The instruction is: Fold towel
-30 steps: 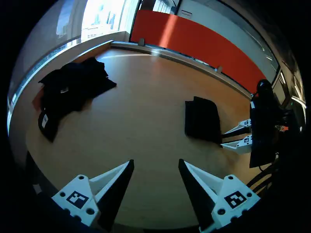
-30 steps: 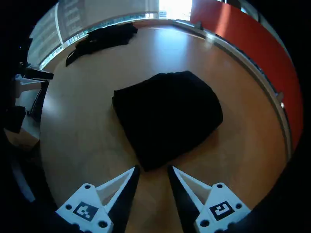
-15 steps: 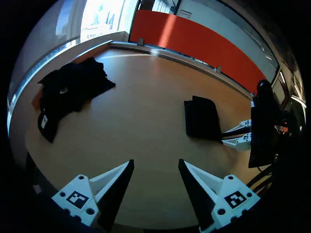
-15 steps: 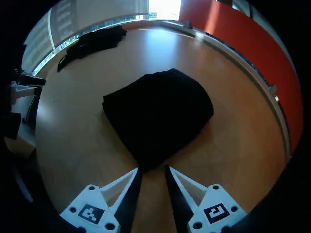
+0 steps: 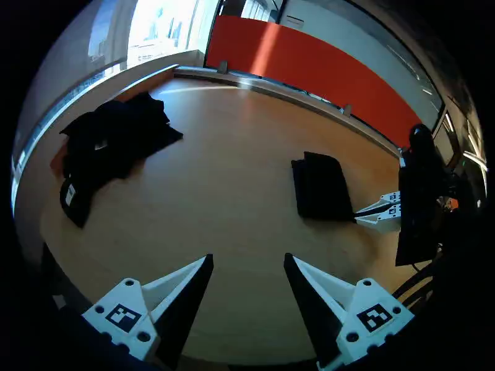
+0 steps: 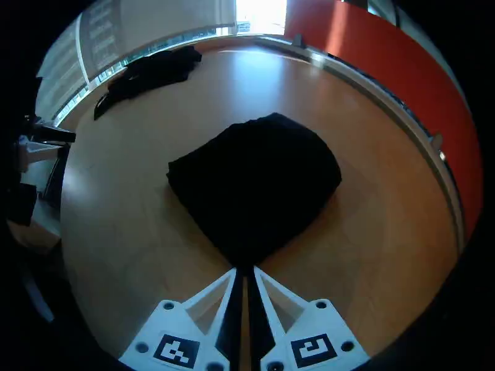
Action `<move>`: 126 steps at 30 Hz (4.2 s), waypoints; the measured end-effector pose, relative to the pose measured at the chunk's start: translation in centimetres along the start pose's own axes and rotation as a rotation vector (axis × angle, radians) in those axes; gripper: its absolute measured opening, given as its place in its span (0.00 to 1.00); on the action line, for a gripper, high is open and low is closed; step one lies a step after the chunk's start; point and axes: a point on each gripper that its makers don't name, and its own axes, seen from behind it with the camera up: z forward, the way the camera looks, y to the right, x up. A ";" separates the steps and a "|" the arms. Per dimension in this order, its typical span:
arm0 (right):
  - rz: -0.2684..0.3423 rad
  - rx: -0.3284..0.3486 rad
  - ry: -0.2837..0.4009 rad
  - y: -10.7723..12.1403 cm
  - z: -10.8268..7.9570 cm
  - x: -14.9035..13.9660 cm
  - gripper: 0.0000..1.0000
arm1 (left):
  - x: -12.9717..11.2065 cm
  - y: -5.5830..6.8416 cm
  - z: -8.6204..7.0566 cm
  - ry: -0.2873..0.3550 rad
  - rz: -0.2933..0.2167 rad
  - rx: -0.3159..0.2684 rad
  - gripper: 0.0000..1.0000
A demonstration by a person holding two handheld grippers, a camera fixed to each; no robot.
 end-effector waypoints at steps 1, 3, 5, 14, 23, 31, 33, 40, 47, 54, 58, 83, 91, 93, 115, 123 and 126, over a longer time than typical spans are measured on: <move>-0.001 0.000 0.002 0.0 -0.1 0.1 0.04 | 0.0 0.0 0.0 0.000 0.001 0.000 0.84; -0.004 -0.001 0.007 0.1 -0.2 0.3 0.04 | 0.1 0.1 0.0 0.001 0.004 -0.001 0.84; -0.012 -0.004 0.015 0.2 -0.5 0.7 0.04 | 0.1 0.2 0.0 0.001 0.006 -0.003 0.84; -0.064 -0.037 0.068 1.6 -3.3 3.7 0.04 | 1.0 0.8 -0.2 0.014 0.022 -0.017 0.84; -0.120 -0.068 0.142 3.3 -7.6 8.3 0.04 | 2.7 1.9 -0.6 0.038 0.056 -0.037 0.84; -0.122 -0.091 0.214 4.6 -11.4 11.7 0.04 | 4.1 3.0 -1.1 0.057 0.085 -0.057 0.84; -0.112 -0.094 0.234 4.9 -12.4 12.3 0.04 | 4.4 3.2 -1.2 0.061 0.092 -0.061 0.84; -0.083 -0.117 0.271 6.3 -14.7 13.0 0.04 | 5.4 4.0 -1.3 0.074 0.107 -0.076 0.84; -0.043 -0.145 0.283 8.5 -16.5 11.8 0.04 | 6.3 4.9 -1.1 0.082 0.123 -0.091 0.84; 0.000 -0.183 0.295 11.6 -18.8 10.3 0.04 | 6.9 6.1 -0.8 0.085 0.137 -0.105 0.84; 0.025 -0.206 0.297 13.4 -20.2 9.0 0.04 | 7.2 6.9 -0.6 0.085 0.138 -0.115 0.84; 0.191 -0.404 0.238 27.9 -30.3 -4.0 0.04 | 8.4 12.3 1.5 0.057 0.187 -0.119 0.84; 0.232 -0.432 0.225 30.7 -32.3 -6.9 0.04 | 8.6 13.8 2.0 0.053 0.193 -0.123 0.84; 0.241 -0.434 0.224 31.1 -32.3 -7.4 0.04 | 8.6 14.1 2.0 0.053 0.198 -0.124 0.84; 0.248 -0.419 0.171 31.7 -29.2 -9.5 0.04 | 8.1 14.4 2.1 0.043 0.200 -0.110 0.84; 0.264 -0.405 0.156 31.3 -27.8 -10.5 0.04 | 7.7 14.4 2.1 0.037 0.198 -0.107 0.84; 0.273 -0.401 0.145 31.1 -27.4 -11.3 0.04 | 7.5 14.4 2.0 0.034 0.197 -0.106 0.84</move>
